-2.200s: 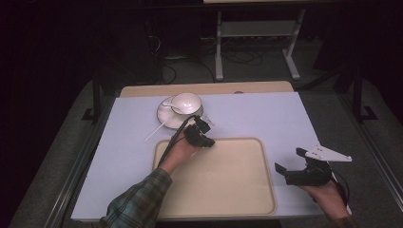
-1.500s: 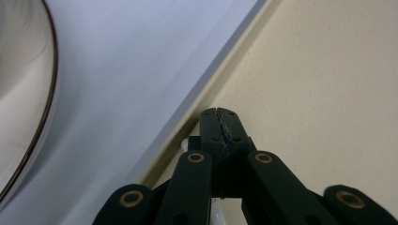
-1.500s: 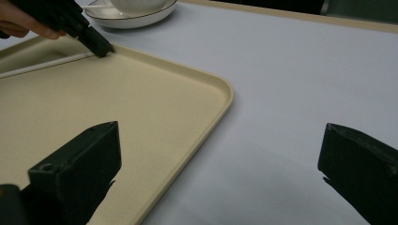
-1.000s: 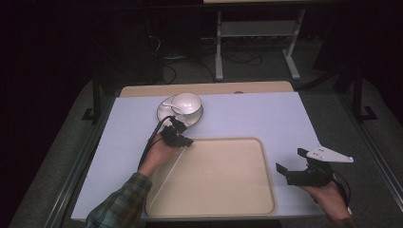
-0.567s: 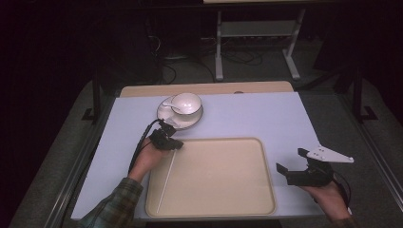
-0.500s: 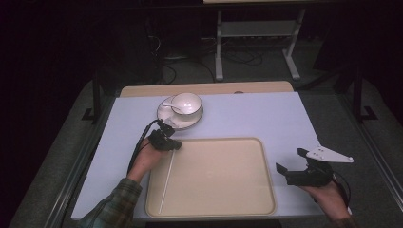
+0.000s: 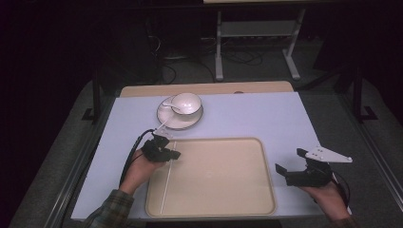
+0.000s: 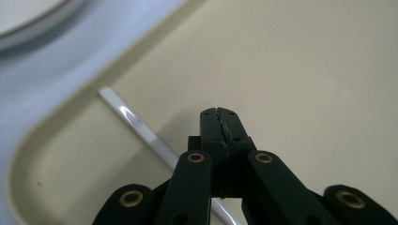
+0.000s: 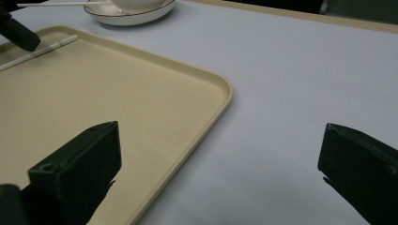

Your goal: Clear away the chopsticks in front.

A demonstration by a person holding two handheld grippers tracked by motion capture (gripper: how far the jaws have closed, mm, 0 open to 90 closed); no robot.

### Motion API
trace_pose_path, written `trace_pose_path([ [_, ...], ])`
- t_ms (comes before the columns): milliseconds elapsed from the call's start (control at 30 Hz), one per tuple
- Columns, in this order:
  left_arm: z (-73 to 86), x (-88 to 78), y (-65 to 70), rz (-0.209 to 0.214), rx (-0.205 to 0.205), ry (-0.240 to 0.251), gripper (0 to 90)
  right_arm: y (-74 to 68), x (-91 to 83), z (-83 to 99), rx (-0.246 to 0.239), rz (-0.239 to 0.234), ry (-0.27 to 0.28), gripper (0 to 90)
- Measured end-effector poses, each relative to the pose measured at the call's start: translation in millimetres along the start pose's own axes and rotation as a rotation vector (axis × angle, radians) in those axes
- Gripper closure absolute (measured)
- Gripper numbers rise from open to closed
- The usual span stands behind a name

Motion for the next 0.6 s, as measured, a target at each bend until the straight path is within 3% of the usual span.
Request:
trace_pose_path([
  [233, 18.5, -5.4, 9.0, 0.000, -0.012, -0.012, 89.9, -0.5, 0.4, -0.5, 0.000, -0.001, 0.001, 0.0],
  [600, 35.2, -9.1, -4.0, -0.052, -0.029, -0.040, 90.0, 0.6, 0.4, 0.1, 0.001, 0.002, -0.002, 0.0],
])
Point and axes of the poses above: each handheld gripper's, and its own axes: x roughly forward along the jaws, z roughly out of its underside, y roughly to its right, the point moved 10 cm from there along x, roughly forward along the jaws, and after that the axes turned 13 degrees about -z, right-handed, at the moved point
